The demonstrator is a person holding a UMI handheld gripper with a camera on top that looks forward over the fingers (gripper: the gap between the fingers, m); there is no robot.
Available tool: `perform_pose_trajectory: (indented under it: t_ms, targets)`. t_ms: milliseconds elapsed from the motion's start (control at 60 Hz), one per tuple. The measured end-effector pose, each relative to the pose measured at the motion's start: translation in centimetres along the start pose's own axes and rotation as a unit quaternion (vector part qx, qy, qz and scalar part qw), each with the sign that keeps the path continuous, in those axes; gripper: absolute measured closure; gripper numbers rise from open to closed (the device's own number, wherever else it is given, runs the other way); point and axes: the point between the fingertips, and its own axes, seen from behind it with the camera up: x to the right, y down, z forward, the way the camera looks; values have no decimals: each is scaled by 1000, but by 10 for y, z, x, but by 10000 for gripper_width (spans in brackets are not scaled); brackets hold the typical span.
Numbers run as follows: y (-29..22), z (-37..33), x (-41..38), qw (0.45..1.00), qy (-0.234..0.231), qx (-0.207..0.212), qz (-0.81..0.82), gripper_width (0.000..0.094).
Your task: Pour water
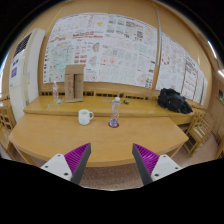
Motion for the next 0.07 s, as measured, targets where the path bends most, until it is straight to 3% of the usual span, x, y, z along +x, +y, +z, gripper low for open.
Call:
perform_pose_trajectory:
  t_ms: [67]
  targets:
    - [-1, -1, -2, 1000, -2, 1, 1, 85]
